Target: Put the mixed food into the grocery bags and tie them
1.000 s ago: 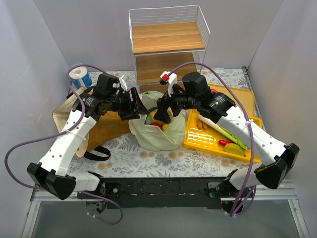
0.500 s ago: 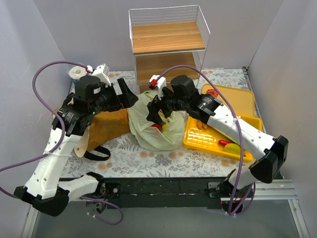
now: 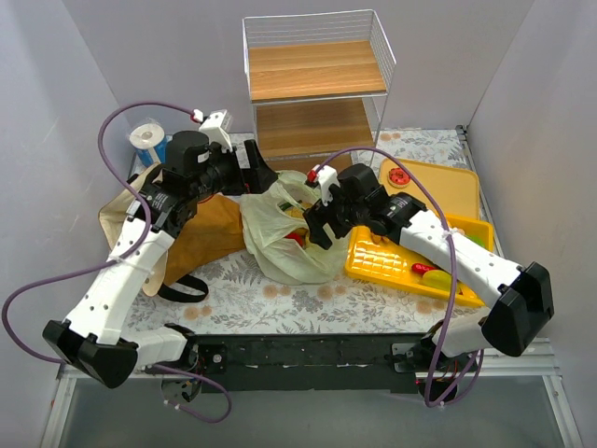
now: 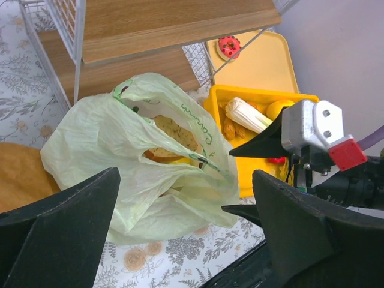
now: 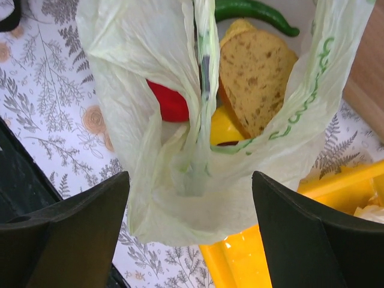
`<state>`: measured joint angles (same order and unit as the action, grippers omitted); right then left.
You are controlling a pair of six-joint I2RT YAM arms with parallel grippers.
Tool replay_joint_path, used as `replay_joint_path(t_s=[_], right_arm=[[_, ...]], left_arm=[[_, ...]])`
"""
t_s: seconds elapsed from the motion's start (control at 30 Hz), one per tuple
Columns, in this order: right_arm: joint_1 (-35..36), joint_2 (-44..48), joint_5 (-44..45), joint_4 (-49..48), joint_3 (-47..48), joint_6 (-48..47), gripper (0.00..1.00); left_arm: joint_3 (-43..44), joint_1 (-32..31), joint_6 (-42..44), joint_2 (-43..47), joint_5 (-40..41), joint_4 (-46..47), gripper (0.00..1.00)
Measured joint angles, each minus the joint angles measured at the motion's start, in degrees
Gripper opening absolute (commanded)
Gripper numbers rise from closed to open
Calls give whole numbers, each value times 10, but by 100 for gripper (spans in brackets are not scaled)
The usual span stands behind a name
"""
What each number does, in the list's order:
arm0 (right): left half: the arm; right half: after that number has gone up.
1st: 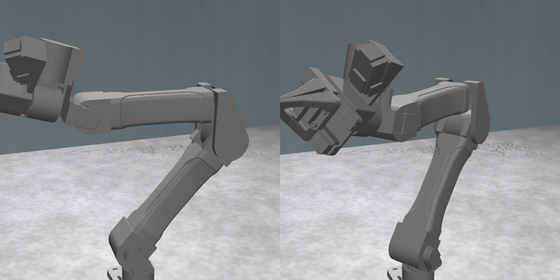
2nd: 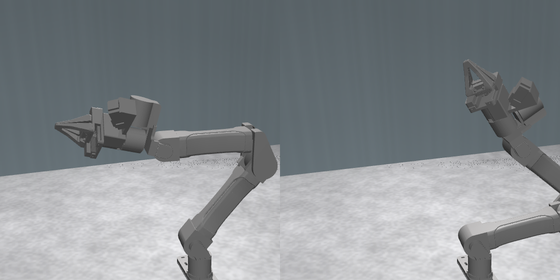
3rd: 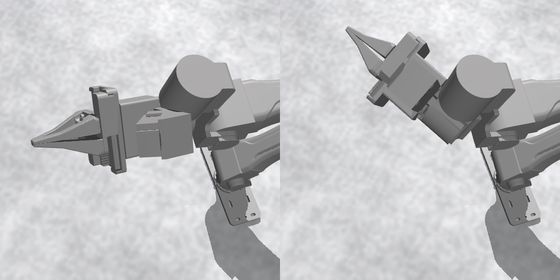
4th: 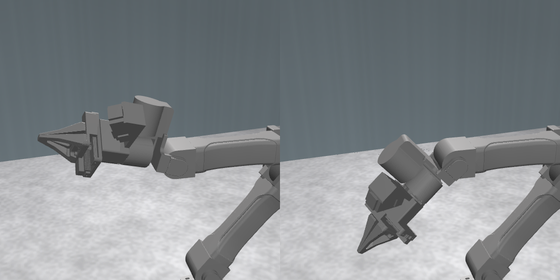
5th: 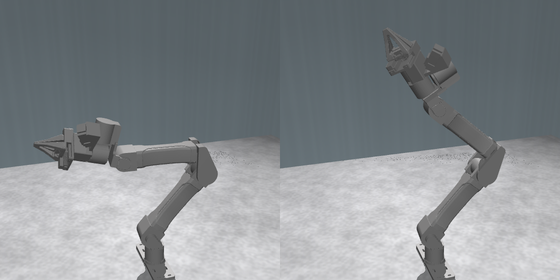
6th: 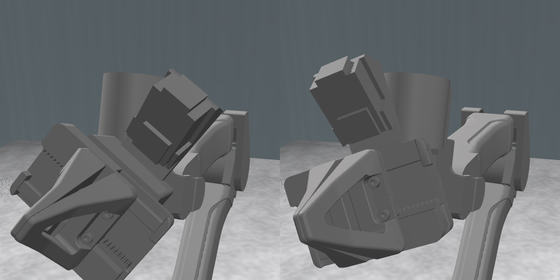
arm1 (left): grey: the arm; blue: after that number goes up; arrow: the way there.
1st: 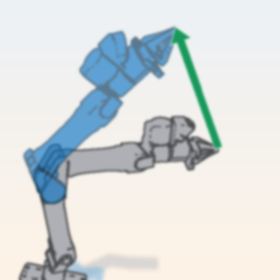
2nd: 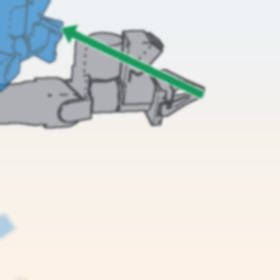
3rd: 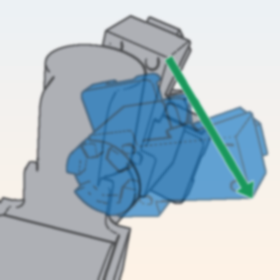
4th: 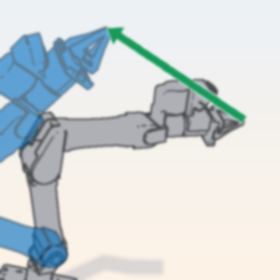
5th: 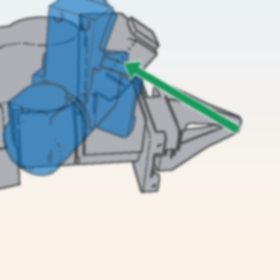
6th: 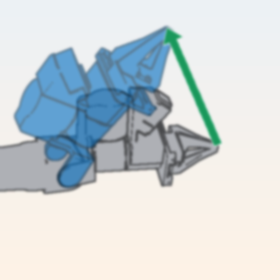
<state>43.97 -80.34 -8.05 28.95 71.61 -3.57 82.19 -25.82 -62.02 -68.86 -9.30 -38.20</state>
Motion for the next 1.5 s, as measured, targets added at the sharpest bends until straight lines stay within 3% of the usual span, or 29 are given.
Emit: replay_joint_path(t_s=[0.2, 0.4, 0.73, 1.03, 1.1, 1.17, 1.37, 1.5], right_arm=[[-4, 15, -13, -9, -37, 2, 72], [-4, 15, -17, -25, -40, 1, 65], [-4, 16, -9, -26, -39, -2, 63], [-4, 7, -1, -35, -32, -16, 36], [-4, 3, 3, -34, -26, -19, 26], [-4, 3, 6, -34, -23, -24, 3], [-4, 4, 3, -14, -15, -28, 1], [-4, 1, -11, 47, 49, -28, 1]], left_arm=[[0, 0, 17, -18, -24, 24, 91], [0, -2, 28, -31, -39, 38, 91], [-7, -2, 31, -32, -49, 40, 91], [-19, -7, 42, -33, -84, 40, 91], [-20, -17, 47, -36, -90, 42, 91], [-21, -29, 52, -41, -95, 49, 91], [-31, -54, 62, -64, -120, 94, 98], [-42, -55, 75, -74, -142, 126, 98]])
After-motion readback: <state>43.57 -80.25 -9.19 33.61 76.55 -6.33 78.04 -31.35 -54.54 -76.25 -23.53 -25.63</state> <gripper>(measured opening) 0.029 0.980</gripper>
